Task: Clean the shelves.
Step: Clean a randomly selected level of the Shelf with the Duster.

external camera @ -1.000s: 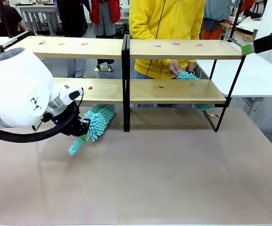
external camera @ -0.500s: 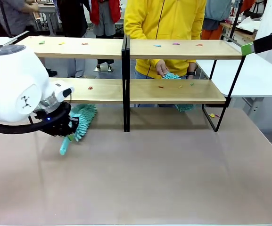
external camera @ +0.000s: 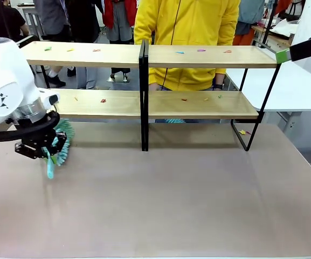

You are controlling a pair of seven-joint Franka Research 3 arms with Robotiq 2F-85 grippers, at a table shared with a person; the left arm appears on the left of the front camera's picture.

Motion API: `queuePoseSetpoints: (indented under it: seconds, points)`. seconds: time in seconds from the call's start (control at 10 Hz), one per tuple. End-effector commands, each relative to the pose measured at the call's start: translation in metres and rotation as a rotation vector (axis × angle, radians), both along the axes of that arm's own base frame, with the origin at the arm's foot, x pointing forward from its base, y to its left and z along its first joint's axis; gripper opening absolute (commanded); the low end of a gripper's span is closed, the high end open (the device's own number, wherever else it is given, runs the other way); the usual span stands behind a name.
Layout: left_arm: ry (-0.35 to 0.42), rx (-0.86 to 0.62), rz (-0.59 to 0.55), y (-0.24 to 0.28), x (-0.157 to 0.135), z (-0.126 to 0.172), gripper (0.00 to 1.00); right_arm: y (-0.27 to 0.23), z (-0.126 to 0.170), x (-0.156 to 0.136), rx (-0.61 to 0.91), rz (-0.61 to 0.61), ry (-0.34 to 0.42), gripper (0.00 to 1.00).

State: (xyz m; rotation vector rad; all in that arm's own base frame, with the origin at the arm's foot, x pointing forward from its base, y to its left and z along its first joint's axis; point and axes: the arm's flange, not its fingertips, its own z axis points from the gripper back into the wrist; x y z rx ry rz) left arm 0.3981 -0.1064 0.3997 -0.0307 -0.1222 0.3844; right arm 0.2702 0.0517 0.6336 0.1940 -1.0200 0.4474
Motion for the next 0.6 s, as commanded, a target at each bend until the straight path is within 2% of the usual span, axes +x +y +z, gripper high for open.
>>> queuePoseSetpoints:
  seconds: [0.0, 0.1, 0.3, 0.5]
  points:
    - [-0.128, 0.099, 0.200, 0.007, 0.000, 0.009, 0.12, 0.000, 0.000, 0.000, 0.000, -0.001, 0.003, 1.00]
    - [-0.168, 0.121, 0.242, 0.013, 0.000, 0.018, 0.12, 0.000, 0.000, 0.000, 0.000, -0.001, 0.003, 1.00]
    - [-0.238, 0.114, 0.191, 0.013, 0.000, 0.020, 0.12, 0.000, 0.000, 0.000, 0.000, -0.001, 0.003, 1.00]
    - [-0.247, 0.104, 0.145, 0.010, -0.002, 0.019, 0.12, 0.000, 0.000, 0.000, 0.000, -0.001, 0.003, 1.00]
